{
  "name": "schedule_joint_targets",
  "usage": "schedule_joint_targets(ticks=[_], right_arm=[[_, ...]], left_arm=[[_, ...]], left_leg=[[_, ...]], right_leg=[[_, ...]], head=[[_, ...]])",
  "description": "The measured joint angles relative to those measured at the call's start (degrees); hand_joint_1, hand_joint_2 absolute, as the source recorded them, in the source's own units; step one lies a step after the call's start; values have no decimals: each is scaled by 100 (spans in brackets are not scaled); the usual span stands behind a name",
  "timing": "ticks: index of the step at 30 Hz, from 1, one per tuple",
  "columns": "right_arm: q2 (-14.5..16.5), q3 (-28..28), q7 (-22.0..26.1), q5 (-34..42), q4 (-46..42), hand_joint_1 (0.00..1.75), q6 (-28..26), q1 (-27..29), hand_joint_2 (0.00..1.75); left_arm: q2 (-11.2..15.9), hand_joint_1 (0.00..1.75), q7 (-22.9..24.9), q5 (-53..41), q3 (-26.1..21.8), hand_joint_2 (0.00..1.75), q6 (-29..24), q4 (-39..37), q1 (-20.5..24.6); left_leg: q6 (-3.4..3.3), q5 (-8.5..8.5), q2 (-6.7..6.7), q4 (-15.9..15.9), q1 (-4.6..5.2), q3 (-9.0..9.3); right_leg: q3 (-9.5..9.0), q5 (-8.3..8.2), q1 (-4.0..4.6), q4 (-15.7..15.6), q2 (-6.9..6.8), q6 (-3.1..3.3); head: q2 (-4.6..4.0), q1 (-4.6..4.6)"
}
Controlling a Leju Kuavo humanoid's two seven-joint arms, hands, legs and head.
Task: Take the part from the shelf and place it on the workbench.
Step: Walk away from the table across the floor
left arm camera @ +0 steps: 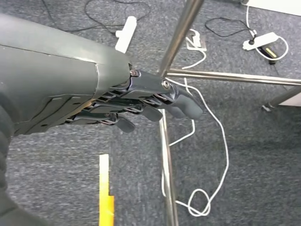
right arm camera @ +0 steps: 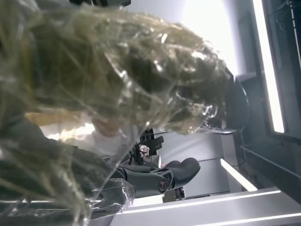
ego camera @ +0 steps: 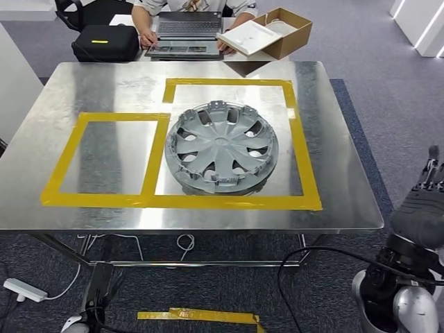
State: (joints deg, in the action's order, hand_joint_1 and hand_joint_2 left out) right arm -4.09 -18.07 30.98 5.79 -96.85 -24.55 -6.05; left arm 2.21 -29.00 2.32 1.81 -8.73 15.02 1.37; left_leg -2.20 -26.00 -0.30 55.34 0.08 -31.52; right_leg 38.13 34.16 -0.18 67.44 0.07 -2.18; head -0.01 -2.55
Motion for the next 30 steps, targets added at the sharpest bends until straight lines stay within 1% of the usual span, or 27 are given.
schedule_joint_targets(ticks=[1, 2, 3, 4, 5, 6, 7, 8, 9, 10, 11, 12, 13, 15, 16, 17, 18, 19, 20, 21, 22, 23, 24, 26, 27, 28, 30], right_arm=[[1, 2, -3, 1, 0, 0, -6, 17, 0], [1, 4, -8, 0, 0, 0, -11, 32, 0], [1, 6, -13, -1, 0, 0, -17, 40, 0], [1, 6, -19, -1, -1, 0, -20, 42, 0], [2, 6, -23, -2, -4, 0, -20, 41, 0], [2, 6, -27, -2, -13, 0, -20, 38, 0], [2, 6, -29, -2, -25, 0, -20, 36, 0], [2, 6, -30, -3, -37, 0, -20, 38, 0], [2, 6, -31, -3, -45, 0, -20, 43, 0], [2, 6, -32, -4, -48, 0, -20, 52, 0], [2, 6, -33, -4, -48, 0, -20, 56, 0], [5, 6, -33, -4, -48, 0, -20, 58, 0], [8, 6, -33, -4, -48, 0, -19, 57, 0], [17, 6, -33, -4, -48, 0, -18, 59, 0], [19, 6, -34, -4, -48, 0, -18, 63, 0], [20, 6, -35, -3, -48, 0, -16, 68, 0], [21, 6, -38, -3, -48, 0, -12, 73, 0], [21, 6, -41, -2, -48, 0, -2, 76, 0], [22, 6, -45, -2, -48, 0, 13, 79, 0], [22, 6, -48, -2, -49, 0, 31, 81, 0], [22, 6, -51, -3, -49, 0, 50, 86, 0], [22, 6, -53, -3, -50, 0, 66, 95, 0], [22, 6, -55, -4, -50, 0, 80, 109, 0], [21, 7, -57, -6, -50, 0, 103, 154, 0], [20, 8, -57, -9, -50, 0, 113, 182, 0], [19, 9, -57, -13, -50, 0, 124, 210, 0], [18, 10, -58, -17, -48, 0, 143, 263, 0]], left_arm=[[-4, 0, 4, -3, 0, 0, -1, 0, -2], [-8, 0, 6, -7, 0, 0, -1, 0, -4], [-11, 0, 10, -11, 0, 0, -2, 0, -5], [-16, 0, 14, -15, 0, 0, -2, 0, -6], [-21, 0, 18, -17, 0, 0, -2, 0, -5], [-21, 0, 20, -19, 0, 0, -2, 0, -5], [-20, 0, 22, -20, 0, 0, -2, 0, -5], [-16, 0, 24, -21, 0, 0, -2, 0, -5], [-12, 0, 26, -22, 1, 0, -2, 0, -7], [-11, 0, 29, -23, 1, 0, -2, 0, -11], [-10, 0, 32, -27, 3, 0, -2, 0, -17], [-10, 0, 34, -30, 7, 0, -2, 0, -25], [-10, 0, 36, -33, 9, 0, -3, 0, -29], [-9, 0, 37, -35, 13, 0, -5, 0, -27], [-8, 0, 38, -35, 14, 0, -5, 0, -25], [-8, 0, 38, -35, 16, 0, -6, 0, -23], [-8, 0, 39, -35, 18, 0, -6, 0, -23], [-7, 0, 39, -36, 19, 0, -6, 0, -21], [-5, 0, 39, -36, 20, 0, -6, 1, -17], [4, 0, 39, -37, 22, 0, -6, 1, -11], [14, 0, 39, -40, 26, 0, -5, 2, -4], [21, 0, 39, -43, 31, 0, -5, 3, 1], [29, 0, 40, -45, 35, 0, -4, 3, 4], [24, 0, 42, -45, 39, 0, -2, 3, 1], [20, 0, 44, -43, 39, 0, -2, 3, 0], [15, 0, 45, -42, 39, 0, -2, 4, 0], [4, 0, 46, -42, 39, 0, -2, 4, 1]], left_leg=[[5, 52, -3, 3, 0, -73], [15, 109, -5, 6, -1, -148], [28, 163, -7, 11, -5, -222], [48, 213, -9, 20, -10, -289], [72, 257, -9, 35, -16, -349], [100, 293, -7, 62, -15, -404], [132, 331, -5, 88, -10, -449], [163, 374, -4, 108, -4, -481], [195, 421, -3, 115, 0, -504], [227, 465, -2, 110, -4, -519], [258, 452, 0, 120, -14, -536], [292, 328, 2, 198, -23, -570], [322, 105, 4, 381, -32, -630], [367, -488, 5, 1055, -42, -806], [375, -683, 5, 1421, -44, -877], [372, -754, 5, 1678, -43, -892], [355, -701, 6, 1760, -42, -824], [322, -565, 7, 1631, -36, -660], [273, -420, 11, 1340, -23, -421], [210, -336, 17, 944, 3, -128], [155, -312, 22, 556, 24, 133], [114, -326, 26, 275, 46, 308], [89, -354, 28, 103, 64, 401], [68, -307, 17, 10, 59, 377], [46, -257, 6, -16, 46, 340], [26, -198, -5, -38, 29, 288], [-6, -78, -19, -48, 18, 142]], right_leg=[[81, 158, -15, 343, -2, -25], [94, 188, -29, 551, -2, -48], [14, 93, -41, 573, -4, -64], [-179, -83, -53, 368, -5, -76], [-455, -244, -67, 7, -7, -86], [-776, -320, -70, -438, -6, -92], [-1045, -319, -69, -837, 0, -76], [-1193, -276, -62, -1099, 6, -51], [-1245, -236, -48, -1225, 13, -14], [-1210, -241, -44, -1244, 16, 40], [-1157, -276, -45, -1235, 8, 95], [-1122, -320, -47, -1233, 0, 159], [-1088, -373, -52, -1237, -8, 218], [-984, -491, -40, -1230, -15, 285], [-915, -550, -29, -1220, -15, 293], [-831, -605, -16, -1206, -15, 298], [-747, -654, -1, -1185, -14, 301], [-666, -694, 17, -1161, -13, 302], [-598, -729, 34, -1137, -11, 301], [-539, -761, 53, -1114, -9, 292], [-495, -794, 67, -1094, -10, 277], [-462, -831, 73, -1082, -12, 253], [-433, -871, 73, -1075, -17, 221], [-377, -919, 65, -1057, -17, 156], [-321, -844, 66, -997, -11, 123], [-243, -671, 65, -843, -5, 93], [-28, -122, 47, -220, 0, 41]], head=[[1, 2], [0, 3], [0, 6], [0, 6], [0, 5], [0, 8], [0, 6], [0, 4], [0, 1], [0, -1], [0, 0], [0, -3], [0, -4], [1, -11], [1, -12], [1, -13], [1, -13], [1, -13], [1, -13], [1, -10], [1, -8], [1, -6], [1, -6], [0, -9], [0, -3], [0, 11], [0, 32]])
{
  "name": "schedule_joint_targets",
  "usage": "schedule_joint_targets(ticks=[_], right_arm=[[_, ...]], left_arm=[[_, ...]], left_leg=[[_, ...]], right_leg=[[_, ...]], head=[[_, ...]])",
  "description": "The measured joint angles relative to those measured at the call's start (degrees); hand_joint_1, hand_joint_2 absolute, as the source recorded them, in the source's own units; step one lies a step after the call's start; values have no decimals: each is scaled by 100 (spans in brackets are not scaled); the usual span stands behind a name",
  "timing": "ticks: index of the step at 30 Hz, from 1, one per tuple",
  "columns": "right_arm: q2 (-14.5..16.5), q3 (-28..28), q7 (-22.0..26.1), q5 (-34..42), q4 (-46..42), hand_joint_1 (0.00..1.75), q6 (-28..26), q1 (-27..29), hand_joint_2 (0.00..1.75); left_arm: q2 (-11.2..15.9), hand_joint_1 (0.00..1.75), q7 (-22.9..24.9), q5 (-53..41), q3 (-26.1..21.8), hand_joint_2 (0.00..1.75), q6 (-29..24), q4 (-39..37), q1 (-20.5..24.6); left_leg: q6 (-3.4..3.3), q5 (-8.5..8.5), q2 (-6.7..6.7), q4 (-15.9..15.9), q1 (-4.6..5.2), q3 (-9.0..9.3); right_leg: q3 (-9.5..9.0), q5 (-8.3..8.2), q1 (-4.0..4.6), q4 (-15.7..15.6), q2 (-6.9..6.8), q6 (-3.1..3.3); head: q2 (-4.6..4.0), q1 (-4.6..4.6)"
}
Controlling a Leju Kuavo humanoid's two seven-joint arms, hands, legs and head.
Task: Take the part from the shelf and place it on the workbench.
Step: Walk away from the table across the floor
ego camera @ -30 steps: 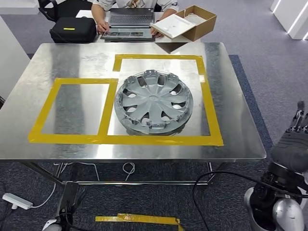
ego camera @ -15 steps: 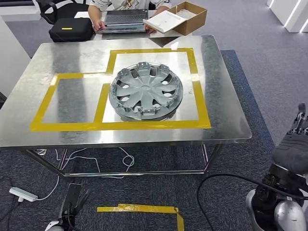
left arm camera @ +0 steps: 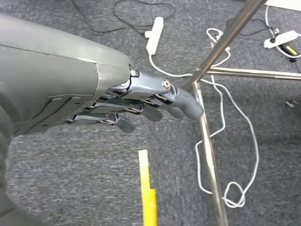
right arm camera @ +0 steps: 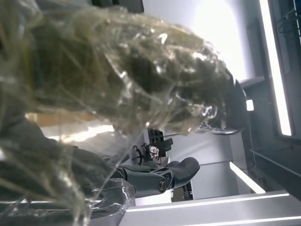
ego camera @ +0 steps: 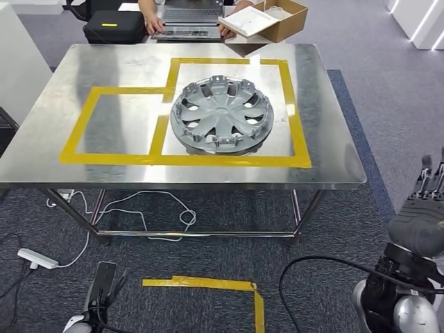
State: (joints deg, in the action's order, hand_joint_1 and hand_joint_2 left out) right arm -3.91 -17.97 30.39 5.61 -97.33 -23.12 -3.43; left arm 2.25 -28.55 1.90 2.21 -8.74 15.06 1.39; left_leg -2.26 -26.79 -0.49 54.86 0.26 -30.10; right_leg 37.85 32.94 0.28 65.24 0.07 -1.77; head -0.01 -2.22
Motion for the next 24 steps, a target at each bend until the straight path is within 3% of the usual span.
schedule_joint_targets(ticks=[1, 2, 3, 4, 6, 8, 10, 12, 13, 14, 16, 17, 18, 19, 21, 23, 24], right_arm=[[0, 0, -2, -2, 1, 0, 7, 29, 0], [-1, 0, -4, -5, 2, 0, 11, 66, 0], [-2, 0, -8, -12, 3, 0, 15, 108, 0], [-2, 0, -13, -23, 4, 0, 17, 150, 0], [-3, 0, -14, -78, 4, 0, 20, 221, 0], [-3, 0, 0, -177, 3, 0, 22, 264, 0], [-5, 0, 15, -329, 3, 0, 23, 332, 0], [-19, -1, 17, -556, 9, 0, 21, 418, 0], [-29, -3, 15, -696, 14, 0, 13, 449, 0], [-45, -7, 12, -873, 19, 0, -9, 473, 0], [-96, -22, -22, -1342, 32, 0, -111, 529, 0], [-136, -36, -58, -1630, 45, 0, -184, 566, 0], [-187, -54, -114, -1937, 60, 0, -264, 604, 0], [-245, -77, -186, -2243, 77, 0, -339, 639, 0], [-372, -134, -369, -2837, 103, 0, -475, 698, 0], [-512, -199, -605, -3467, 120, 0, -610, 750, 0], [-582, -232, -716, -3758, 126, 0, -672, 771, 0]], left_arm=[[-4, 0, 0, 1, 0, 0, 0, 0, -1], [-8, 0, 0, 3, 0, 0, 0, 0, -4], [-10, 0, 0, 5, 0, 0, -1, 0, -6], [-12, 0, 0, 8, 0, 0, -2, 0, -8], [-15, 0, 0, 17, 0, 0, -11, 0, -10], [-13, 0, -2, 31, 0, 0, -22, 0, -13], [-10, 0, -4, 40, 0, 0, -30, -1, -20], [-3, 0, -6, 45, 3, 0, -34, -2, -38], [-1, 0, -7, 46, 6, 0, -36, -2, -50], [1, 0, -8, 47, 9, 0, -36, -2, -59], [1, 0, -9, 52, 11, 0, -37, -2, -66], [1, 0, -9, 56, 13, 0, -37, -2, -67], [1, 0, -9, 59, 14, 0, -37, -2, -71], [1, 0, -9, 63, 15, 0, -36, -2, -74], [7, 0, -11, 72, 15, 0, -37, -2, -75], [26, 0, -22, 74, 21, 0, -37, -2, -69], [36, 0, -28, 74, 24, 0, -37, -2, -69]], left_leg=[[0, 59, -2, 6, 2, -84], [4, 122, -5, 12, 4, -168], [12, 183, -7, 18, 5, -250], [23, 241, -8, 25, 5, -329], [58, 343, -8, 48, 8, -463], [103, 434, -6, 93, 25, -554], [152, 535, -3, 114, 31, -607], [213, 499, 9, 154, 15, -665], [248, 333, 16, 267, 5, -712], [279, 70, 22, 490, -7, -778], [322, -490, 25, 1197, -28, -932], [332, -633, 25, 1534, -35, -976], [331, -639, 25, 1732, -37, -956], [319, -536, 25, 1742, -38, -852], [250, -259, 32, 1225, -27, -404], [159, -243, 43, 474, -1, 90], [130, -283, 48, 236, 17, 218]], right_leg=[[90, 223, -13, 383, -2, -19], [133, 312, -22, 684, -4, -33], [105, 258, -28, 832, -4, -43], [-18, 91, -34, 788, -4, -47], [-545, -227, -46, 141, -6, -47], [-1147, -201, -45, -727, -2, -22], [-1330, -105, -25, -1101, 5, 38], [-1224, -172, -30, -1099, -9, 148], [-1181, -226, -36, -1095, -18, 209], [-1130, -288, -44, -1090, -25, 259], [-994, -400, -32, -1057, -29, 299], [-903, -448, -27, -1027, -32, 301], [-808, -488, -21, -987, -35, 301], [-710, -523, -14, -941, -36, 299], [-539, -584, -2, -852, -30, 287], [-430, -653, 13, -799, -27, 243], [-392, -698, 9, -792, -29, 210]], head=[[-1, 6], [-1, 4], [0, 5], [0, 5], [1, 4], [0, 1], [0, -2], [0, 1], [-1, -8], [-1, -17], [-1, -35], [-1, -36], [-1, -36], [0, -37], [0, -38], [-1, -34], [0, -33]])
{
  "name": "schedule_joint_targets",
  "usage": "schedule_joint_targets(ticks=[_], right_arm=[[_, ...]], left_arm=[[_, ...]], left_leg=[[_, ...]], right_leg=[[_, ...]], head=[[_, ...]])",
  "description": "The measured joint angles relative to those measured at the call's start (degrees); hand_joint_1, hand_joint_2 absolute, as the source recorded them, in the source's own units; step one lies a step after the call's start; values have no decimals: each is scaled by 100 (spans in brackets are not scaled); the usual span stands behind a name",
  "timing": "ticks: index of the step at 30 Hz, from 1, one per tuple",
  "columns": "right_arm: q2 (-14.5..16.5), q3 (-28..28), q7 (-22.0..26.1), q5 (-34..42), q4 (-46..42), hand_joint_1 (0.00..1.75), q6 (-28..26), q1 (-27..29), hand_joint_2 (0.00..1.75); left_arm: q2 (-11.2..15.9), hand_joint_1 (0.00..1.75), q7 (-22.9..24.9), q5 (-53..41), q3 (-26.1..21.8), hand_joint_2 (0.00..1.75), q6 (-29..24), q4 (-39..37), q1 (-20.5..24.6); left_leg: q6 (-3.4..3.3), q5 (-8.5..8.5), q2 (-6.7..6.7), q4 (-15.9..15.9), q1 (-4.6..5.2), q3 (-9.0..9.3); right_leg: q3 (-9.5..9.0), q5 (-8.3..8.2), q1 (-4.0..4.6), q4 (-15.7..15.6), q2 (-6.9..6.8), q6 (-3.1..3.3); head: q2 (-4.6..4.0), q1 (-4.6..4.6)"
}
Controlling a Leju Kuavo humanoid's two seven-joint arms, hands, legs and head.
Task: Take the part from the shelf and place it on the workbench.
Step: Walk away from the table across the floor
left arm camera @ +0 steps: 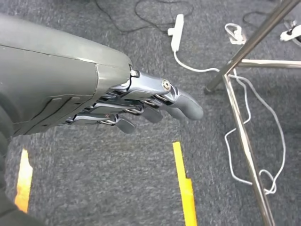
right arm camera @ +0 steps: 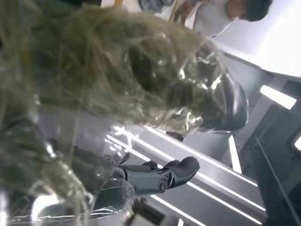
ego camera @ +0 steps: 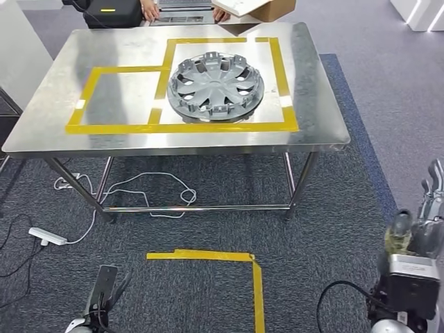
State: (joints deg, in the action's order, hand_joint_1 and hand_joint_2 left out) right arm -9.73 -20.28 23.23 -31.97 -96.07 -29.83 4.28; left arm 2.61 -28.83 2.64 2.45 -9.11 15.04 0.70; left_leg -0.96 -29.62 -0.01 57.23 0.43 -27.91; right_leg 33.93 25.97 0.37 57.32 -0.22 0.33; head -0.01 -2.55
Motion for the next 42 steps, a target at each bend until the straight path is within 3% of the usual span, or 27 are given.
schedule_joint_targets(ticks=[2, 4, 7, 8, 9, 11, 13, 15, 16, 18, 19, 20, 22, 23, 24, 26, 28, 30, 31, 33, 34, 36, 38, 39, 40, 41, 42], right_arm=[[-136, -63, -161, -432, 17, 0, -86, 38, 0], [-254, -108, -239, -610, 36, 0, -140, 80, 0], [-416, -163, -375, -789, 69, 0, -203, 108, 0], [-457, -190, -421, -837, 80, 0, -220, 116, 0], [-486, -216, -456, -859, 89, 0, -233, 131, 0], [-545, -253, -516, -844, 98, 0, -254, 160, 0], [-591, -274, -563, -775, 99, 0, -269, 170, 0], [-610, -289, -586, -679, 91, 0, -286, 178, 0], [-616, -295, -588, -627, 88, 0, -299, 186, 0], [-624, -310, -589, -504, 85, 0, -324, 210, 0], [-627, -316, -588, -440, 84, 0, -333, 218, 0], [-627, -321, -589, -387, 83, 0, -340, 227, 0], [-627, -333, -587, -322, 81, 0, -351, 242, 0], [-627, -340, -587, -293, 81, 0, -354, 251, 0], [-627, -346, -587, -249, 81, 0, -357, 262, 0], [-627, -353, -587, -126, 81, 0, -363, 291, 0], [-627, -356, -587, 12, 72, 0, -368, 325, 0], [-627, -356, -584, 128, 32, 0, -378, 359, 0], [-627, -356, -582, 173, 10, 0, -384, 378, 0], [-628, -354, -591, 239, -11, 0, -395, 432, 0], [-628, -353, -598, 264, -14, 0, -398, 469, 0], [-629, -352, -608, 288, -15, 0, -405, 527, 0], [-629, -352, -611, 299, -15, 0, -411, 552, 0], [-629, -352, -612, 305, -15, 0, -413, 564, 0], [-629, -352, -616, 312, -15, 0, -413, 576, 0], [-629, -351, -624, 325, -15, 0, -413, 585, 0], [-629, -349, -652, 347, -16, 0, -414, 591, 0]], left_arm=[[8, 0, -9, -1, 4, 0, 1, 0, -8], [-4, 0, -13, 1, 3, 0, 3, 0, -11], [-10, 0, -15, 2, 3, 0, 6, 0, -6], [-11, 0, -15, 2, 3, 0, 9, 0, -6], [-12, 0, -15, 2, 3, 0, 11, 0, -5], [-12, 0, -15, 2, 2, 0, 16, 0, -5], [-14, 0, -15, 2, 2, 0, 17, 0, -5], [-18, 0, -16, 2, 2, 0, 17, 0, -6], [-19, 0, -17, 3, 2, 0, 16, 0, -7], [-14, 0, -17, 8, 4, 0, 11, 0, -23], [-12, 0, -17, 10, 7, 0, 7, 0, -35], [-10, 0, -17, 14, 9, 0, 3, 0, -45], [-7, 0, -17, 19, 13, 0, 0, 0, -50], [-5, 0, -17, 21, 14, 0, -1, 0, -48], [-4, 0, -17, 22, 14, 0, -1, 0, -47], [-4, 0, -17, 22, 15, 0, -6, 0, -46], [-3, 0, -18, 24, 15, 0, -18, 0, -40], [-4, 0, -22, 24, 15, 0, -30, 0, -27], [-5, 0, -26, 25, 15, 0, -33, 0, -21], [-9, 0, -31, 27, 15, 0, -34, 0, -31], [-12, 0, -33, 30, 15, 0, -34, 0, -37], [-17, 0, -33, 32, 15, 0, -34, 0, -44], [-21, 0, -33, 33, 15, 0, -33, 0, -44], [-22, 0, -33, 33, 15, 0, -33, 0, -44], [-24, 0, -33, 33, 15, 0, -33, 0, -45], [-26, 0, -33, 34, 14, 0, -33, 0, -45], [-27, 0, -33, 36, 14, 0, -34, 0, -45]], left_leg=[[-29, 23, -1, -163, 22, 3], [-70, 151, -20, -212, 3, -91], [-122, 327, -41, -224, -17, -284], [-122, 378, -45, -209, -12, -358], [-121, 428, -50, -195, -9, -432], [-109, 527, -55, -166, -6, -585], [-80, 623, -54, -134, 2, -717], [-39, 730, -53, -115, 14, -800], [-18, 787, -53, -118, 16, -828], [31, 860, -40, -123, 11, -879], [63, 763, -30, -67, 8, -926], [98, 558, -20, 82, 1, -986], [165, -67, -13, 689, -35, -1127], [191, -296, -13, 1063, -55, -1175], [211, -380, -13, 1357, -70, -1178], [227, -173, -13, 1470, -92, -975], [215, 53, -10, 881, -103, -460], [170, -31, 4, 149, -89, 31], [143, -101, 11, -58, -74, 143], [69, -60, 7, -130, -62, 114], [20, -6, -5, -135, -64, 66], [-73, 125, -30, -147, -69, -63], [-119, 260, -38, -137, -44, -232], [-127, 329, -40, -130, -30, -324], [-131, 397, -42, -121, -15, -418], [-130, 456, -42, -112, 1, -511], [-125, 515, -42, -103, 16, -598]], right_leg=[[62, -106, -14, -14, 0, -85], [181, 1, -16, 86, 15, -161], [473, 762, -36, 947, 25, -251], [536, 938, -44, 1293, 23, -270], [539, 980, -48, 1514, 23, -282], [281, 724, -50, 1389, 22, -284], [-314, 475, -43, 593, 24, -258], [-772, 489, -26, -117, 28, -216], [-842, 521, -13, -258, 30, -197], [-752, 431, -18, -288, 19, -120], [-698, 375, -30, -296, 11, -63], [-631, 308, -46, -303, 1, -6], [-494, 189, -56, -293, -6, 54], [-410, 131, -55, -275, -9, 57], [-320, 75, -55, -251, -11, 52], [-128, -14, -57, -174, -12, 28], [37, -78, -56, -83, -7, -15], [139, -151, -47, -12, -5, -80], [170, -200, -47, -3, -8, -115], [209, -283, -60, -12, -8, -183], [247, -217, -69, 23, -4, -212], [387, 233, -83, 396, 8, -263], [562, 792, -88, 1152, 10, -294], [600, 909, -88, 1488, 10, -299], [567, 884, -88, 1679, 10, -296], [438, 740, -86, 1668, 10, -280], [209, 553, -79, 1453, 11, -251]], head=[[1, -3], [0, 6], [-1, 50], [-1, 54], [-1, 53], [-1, 53], [0, 55], [1, 49], [0, 47], [0, 54], [0, 55], [1, 52], [-1, 39], [-1, 36], [-1, 36], [-1, 35], [0, 33], [0, 34], [0, 33], [0, 33], [0, 37], [0, 49], [0, 57], [0, 57], [-1, 57], [0, 57], [0, 57]])
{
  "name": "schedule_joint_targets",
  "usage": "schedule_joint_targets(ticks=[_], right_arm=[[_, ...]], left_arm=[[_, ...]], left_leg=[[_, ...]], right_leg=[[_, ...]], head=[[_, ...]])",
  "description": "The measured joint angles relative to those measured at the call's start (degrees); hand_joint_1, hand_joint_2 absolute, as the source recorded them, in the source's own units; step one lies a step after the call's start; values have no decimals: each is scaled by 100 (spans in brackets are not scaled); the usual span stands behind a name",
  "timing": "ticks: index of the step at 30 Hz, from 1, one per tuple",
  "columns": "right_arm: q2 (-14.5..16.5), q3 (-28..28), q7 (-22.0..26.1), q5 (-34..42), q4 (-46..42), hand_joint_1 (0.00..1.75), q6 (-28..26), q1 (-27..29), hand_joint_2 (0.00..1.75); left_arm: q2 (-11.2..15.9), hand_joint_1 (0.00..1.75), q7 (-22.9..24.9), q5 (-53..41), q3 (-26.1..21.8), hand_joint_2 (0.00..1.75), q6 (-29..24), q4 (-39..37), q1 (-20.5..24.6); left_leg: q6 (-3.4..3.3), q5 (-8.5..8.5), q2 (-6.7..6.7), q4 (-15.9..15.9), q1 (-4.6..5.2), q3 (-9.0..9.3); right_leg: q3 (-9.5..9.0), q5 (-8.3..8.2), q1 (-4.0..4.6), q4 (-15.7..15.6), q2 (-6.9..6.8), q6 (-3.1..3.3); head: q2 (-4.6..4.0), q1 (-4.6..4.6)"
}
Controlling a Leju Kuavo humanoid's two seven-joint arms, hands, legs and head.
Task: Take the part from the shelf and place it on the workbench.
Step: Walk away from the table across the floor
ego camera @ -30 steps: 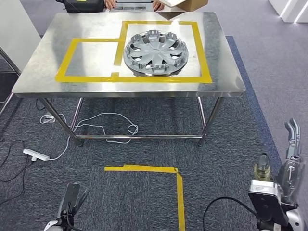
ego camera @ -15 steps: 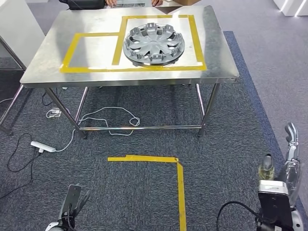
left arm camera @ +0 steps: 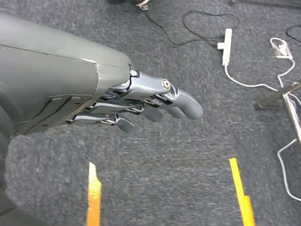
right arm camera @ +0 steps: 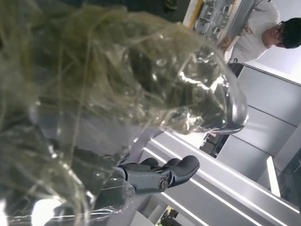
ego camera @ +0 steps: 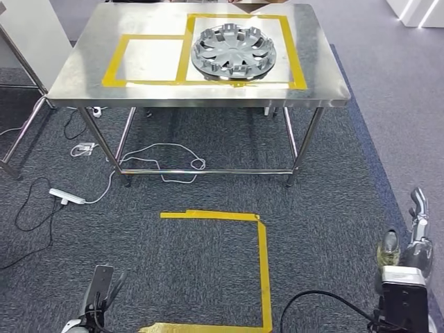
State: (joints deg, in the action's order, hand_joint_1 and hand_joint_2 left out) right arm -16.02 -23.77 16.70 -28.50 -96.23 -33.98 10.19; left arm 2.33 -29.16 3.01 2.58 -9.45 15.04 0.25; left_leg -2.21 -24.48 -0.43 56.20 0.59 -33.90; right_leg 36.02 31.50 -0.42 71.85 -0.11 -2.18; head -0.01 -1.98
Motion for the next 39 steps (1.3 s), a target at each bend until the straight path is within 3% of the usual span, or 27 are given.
schedule_joint_targets(ticks=[1, 3, 5, 7, 8, 9, 11, 12, 13, 14, 15, 17, 19, 22, 25, 27, 31, 34, 36, 38, 39], right_arm=[[-1, 7, -55, 39, -5, 0, -4, 11, 0], [-9, 58, -208, 159, -35, 0, -33, 86, 0], [-21, 146, -338, 327, -68, 0, -83, 238, 0], [-27, 234, -417, 557, -78, 0, -116, 410, 0], [-27, 280, -446, 699, -77, 0, -121, 487, 0], [-25, 330, -465, 835, -76, 0, -121, 560, 0], [-14, 440, -492, 1078, -66, 0, -114, 695, 0], [-3, 495, -511, 1174, -56, 0, -100, 755, 0], [16, 554, -545, 1268, -34, 0, -72, 811, 0], [42, 617, -593, 1355, 2, 0, -32, 865, 0], [71, 684, -639, 1427, 54, 0, 17, 917, 0], [132, 823, -704, 1535, 189, 0, 121, 1005, 0], [185, 942, -773, 1617, 359, 0, 251, 1055, 0], [272, 1096, -907, 1838, 827, 0, 504, 1102, 0], [358, 1211, -949, 2129, 1419, 0, 731, 1099, 0], [378, 1235, -949, 2199, 1565, 0, 780, 1090, 0], [389, 1242, -949, 2233, 1646, 0, 803, 1084, 0], [444, 1267, -905, 2334, 2061, 0, 862, 1086, 0], [523, 1301, -906, 2430, 2606, 0, 921, 1059, 0], [584, 1326, -1006, 2573, 3017, 0, 1018, 1021, 0], [604, 1327, -1059, 2673, 3151, 0, 1083, 1014, 0]], left_arm=[[-7, 0, -3, 3, -1, 0, -4, 0, 0], [-24, 0, -19, 18, -1, 0, -17, 0, -9], [-32, 0, -38, 44, -3, 0, -29, 0, -32], [-30, 0, -54, 67, -5, 0, -37, -1, -71], [-31, 0, -63, 74, -7, 0, -41, -1, -94], [-32, 0, -72, 84, -9, 0, -45, -2, -111], [-33, 0, -84, 102, -23, 0, -50, -2, -128], [-33, 0, -86, 110, -34, 0, -51, -2, -129], [-32, 0, -88, 113, -48, 0, -52, -2, -131], [-32, 0, -90, 116, -63, 0, -54, -2, -132], [-32, 0, -92, 117, -78, 0, -56, -2, -134], [-27, 0, -97, 119, -104, 0, -60, -2, -138], [-23, 0, -101, 119, -121, 0, -61, -2, -150], [-31, 0, -95, 117, -136, 0, -60, -2, -160], [-47, 0, -73, 112, -138, 0, -43, -2, -145], [-48, 0, -65, 110, -138, 0, -37, -2, -142], [-48, 0, -61, 110, -138, 0, -33, -2, -143], [-48, 0, -39, 106, -140, 0, -21, -2, -146], [-49, 0, -21, 102, -145, 0, -13, -2, -145], [-50, 0, -9, 97, -147, 0, -7, -2, -135], [-50, 0, -1, 92, -147, 0, -5, -2, -131]], left_leg=[[7, 53, 1, 9, 10, -71], [39, 148, 9, 25, 33, -156], [96, 239, 14, 20, 29, -180], [168, 254, 20, 32, 11, -201], [209, 129, 25, 119, 3, -233], [251, -96, 30, 311, -9, -291], [329, -653, 33, 992, -50, -466], [358, -820, 33, 1332, -70, -537], [379, -853, 33, 1539, -87, -543], [392, -771, 33, 1540, -100, -458], [396, -620, 34, 1327, -111, -278], [366, -400, 68, 597, -121, 196], [308, -389, 107, 156, -112, 435], [197, -374, 88, 71, -113, 409], [69, -293, 44, 20, -134, 351], [49, -279, 40, 21, -132, 326], [42, -271, 36, 22, -130, 312], [35, -223, 6, 25, -119, 240], [93, -150, -42, 53, -85, 158], [179, -89, -82, 69, -64, 117], [211, -70, -90, 65, -70, 115]], right_leg=[[-315, -116, 14, -382, -1, 45], [-986, -45, 53, -1326, -12, 128], [-1271, 107, 84, -1824, -17, 174], [-1219, 42, 72, -1874, -15, 228], [-1186, -12, 59, -1883, -19, 264], [-1143, -70, 43, -1892, -24, 293], [-1046, -161, 38, -1874, -26, 319], [-999, -199, 38, -1854, -23, 313], [-946, -228, 36, -1821, -19, 304], [-892, -249, 33, -1775, -12, 293], [-833, -259, 29, -1723, -6, 283], [-720, -264, 27, -1619, 6, 254], [-634, -286, 34, -1558, 26, 196], [-558, -313, 38, -1526, 55, 92], [-334, 12, 23, -1117, 47, 19], [-233, 157, 20, -897, 44, 4], [-168, 234, 17, -748, 43, -5], [37, 432, 3, -228, 41, -34], [-358, 197, -9, -826, -32, -24], [-803, -103, -3, -1628, -89, 35], [-784, -123, 4, -1625, -74, 78]], head=[[0, -2], [0, -8], [0, -6], [0, -3], [0, -12], [0, -23], [1, -40], [0, -43], [0, -41], [0, -43], [0, -44], [1, -41], [1, -42], [1, -37], [1, -12], [1, -3], [0, -4], [-2, -11], [-1, -17], [0, -30], [0, -36]])
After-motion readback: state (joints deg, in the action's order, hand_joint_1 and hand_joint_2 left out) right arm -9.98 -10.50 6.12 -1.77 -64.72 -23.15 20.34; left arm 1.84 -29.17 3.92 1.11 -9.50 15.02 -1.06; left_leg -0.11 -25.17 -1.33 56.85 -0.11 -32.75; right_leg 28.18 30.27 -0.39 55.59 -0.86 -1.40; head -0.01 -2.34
